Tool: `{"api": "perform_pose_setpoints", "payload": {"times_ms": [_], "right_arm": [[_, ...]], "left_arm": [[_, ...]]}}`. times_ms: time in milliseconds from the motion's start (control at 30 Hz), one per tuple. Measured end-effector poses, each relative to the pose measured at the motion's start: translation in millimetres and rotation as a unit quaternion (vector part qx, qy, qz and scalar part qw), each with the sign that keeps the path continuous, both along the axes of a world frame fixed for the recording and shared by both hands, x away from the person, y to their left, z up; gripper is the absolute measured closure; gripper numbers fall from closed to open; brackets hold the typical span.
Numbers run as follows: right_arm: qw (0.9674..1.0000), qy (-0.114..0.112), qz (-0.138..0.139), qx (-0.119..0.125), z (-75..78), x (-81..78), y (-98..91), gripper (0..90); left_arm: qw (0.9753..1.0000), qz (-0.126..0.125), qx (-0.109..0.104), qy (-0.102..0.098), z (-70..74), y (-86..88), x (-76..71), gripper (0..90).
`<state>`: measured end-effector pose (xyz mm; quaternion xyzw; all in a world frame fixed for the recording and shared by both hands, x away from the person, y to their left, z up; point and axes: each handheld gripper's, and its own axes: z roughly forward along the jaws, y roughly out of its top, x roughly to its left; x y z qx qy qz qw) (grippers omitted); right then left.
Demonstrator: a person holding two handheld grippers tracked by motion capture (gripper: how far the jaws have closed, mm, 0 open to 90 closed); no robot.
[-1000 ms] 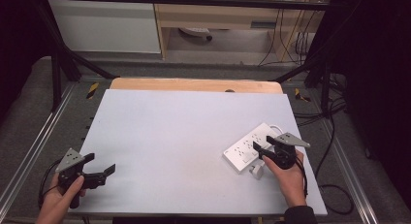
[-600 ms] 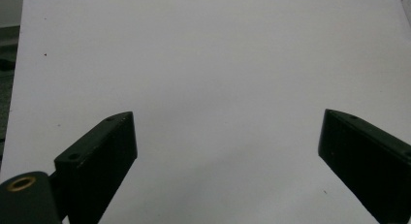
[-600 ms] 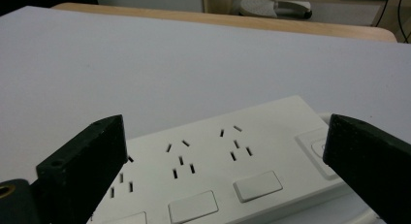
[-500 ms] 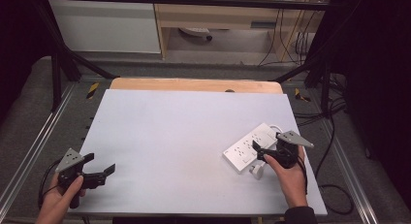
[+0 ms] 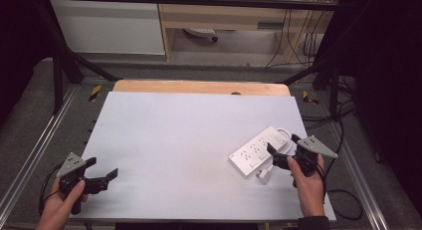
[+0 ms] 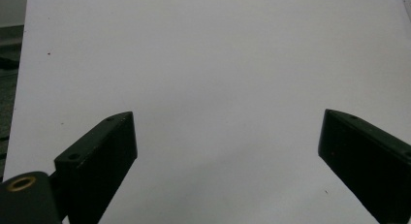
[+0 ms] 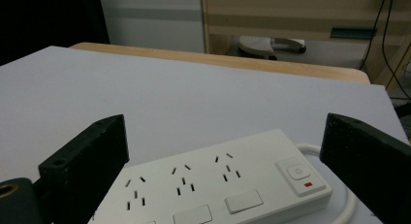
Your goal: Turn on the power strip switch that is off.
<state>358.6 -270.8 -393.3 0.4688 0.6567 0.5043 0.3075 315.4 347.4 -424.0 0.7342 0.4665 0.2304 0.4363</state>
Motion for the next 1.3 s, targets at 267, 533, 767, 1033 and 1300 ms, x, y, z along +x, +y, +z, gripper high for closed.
{"api": "perform_pose_setpoints", "payload": {"times_ms": [267,533,767,1033,1300], "right_arm": [[0.9998,-0.015,-0.014,0.0,0.8,-12.6,-12.7,5.3],[0.9997,-0.01,-0.019,-0.009,-7.0,-25.7,-27.9,5.1],[0.9997,0.006,-0.023,-0.01,-16.7,-31.2,-39.0,4.9],[0.9985,0.047,-0.012,-0.025,-33.4,-31.8,-47.4,5.1],[0.9933,0.105,-0.013,-0.047,-51.0,-31.0,-51.9,5.6]], "left_arm": [[1.0,0.004,-0.003,0.001,-0.2,0.2,0.1,6.8],[1.0,0.004,-0.003,0.002,-0.2,0.1,0.0,6.8],[1.0,0.003,-0.004,0.0,0.0,0.4,-0.2,6.8],[1.0,0.003,-0.004,0.0,0.1,0.5,-0.2,6.8],[1.0,0.003,-0.003,0.0,0.0,0.1,-0.1,6.8]]}}
